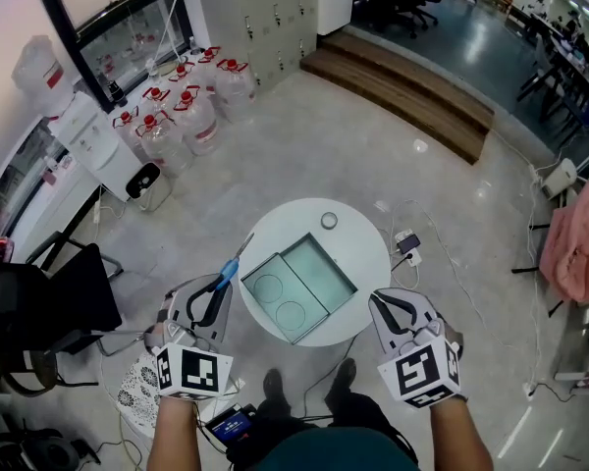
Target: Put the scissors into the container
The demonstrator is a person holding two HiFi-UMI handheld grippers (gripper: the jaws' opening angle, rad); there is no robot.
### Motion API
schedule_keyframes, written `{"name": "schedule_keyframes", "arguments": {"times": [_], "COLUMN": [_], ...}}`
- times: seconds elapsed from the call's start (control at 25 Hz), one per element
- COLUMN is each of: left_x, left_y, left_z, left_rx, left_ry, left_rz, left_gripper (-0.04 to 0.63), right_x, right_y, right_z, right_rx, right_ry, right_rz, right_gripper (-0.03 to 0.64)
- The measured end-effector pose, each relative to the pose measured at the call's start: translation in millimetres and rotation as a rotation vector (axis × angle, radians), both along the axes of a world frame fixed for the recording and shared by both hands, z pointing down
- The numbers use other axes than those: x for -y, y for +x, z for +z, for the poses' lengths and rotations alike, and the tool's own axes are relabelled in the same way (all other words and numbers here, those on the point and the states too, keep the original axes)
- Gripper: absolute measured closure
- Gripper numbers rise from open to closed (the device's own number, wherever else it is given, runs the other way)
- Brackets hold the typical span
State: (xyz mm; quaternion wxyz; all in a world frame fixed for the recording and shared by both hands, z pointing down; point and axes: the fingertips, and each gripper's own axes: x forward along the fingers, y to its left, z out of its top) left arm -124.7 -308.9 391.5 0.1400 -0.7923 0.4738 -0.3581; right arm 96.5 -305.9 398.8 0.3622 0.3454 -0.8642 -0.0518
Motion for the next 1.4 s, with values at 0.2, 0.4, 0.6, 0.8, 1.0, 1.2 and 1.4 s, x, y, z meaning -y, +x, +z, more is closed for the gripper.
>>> {"name": "schedule_keyframes", "arguments": {"times": [0.2,0.4,0.6,0.8,1.0,1.2,1.4], "left_x": [20.5,41.2,53.1,59.5,64.4,70.3,79.0], "left_y": [-2.8,-3.5,4.0,20.0,28.8,41.0,53.5], "left_z": [30.1,56.1,83.9,109.0,133.5,158.0,184.8], "left_rx": [-0.003,-0.013,-0.017,-0.025,-0.033,-0.037,-0.041], "left_ry": [-0.030,-0.057,-0.088,-0.119,-0.145,-0.165,-0.186], "left_rz": [-0.007,-0.014,-0.010,0.004,0.009,0.015,0.025], "left_gripper": [0.540,0.540,0.540,0.540,0.540,0.540,0.540], "right_x": [9.5,20.5,23.8,23.2,22.3,22.7,22.5], "right_y": [2.7,5.3,10.5,17.1,20.1,30.1,36.1], "right_z": [23.2,43.0,64.6,84.5,103.3,123.5,148.2], "right_rx": [-0.010,-0.017,-0.018,-0.027,-0.027,-0.034,-0.027], "right_ry": [-0.029,-0.056,-0.082,-0.114,-0.139,-0.157,-0.187], "right_rz": [0.009,0.018,0.023,0.021,0.023,0.029,0.039], "right_gripper": [0.578,0.578,0.578,0.578,0.577,0.578,0.578]}}
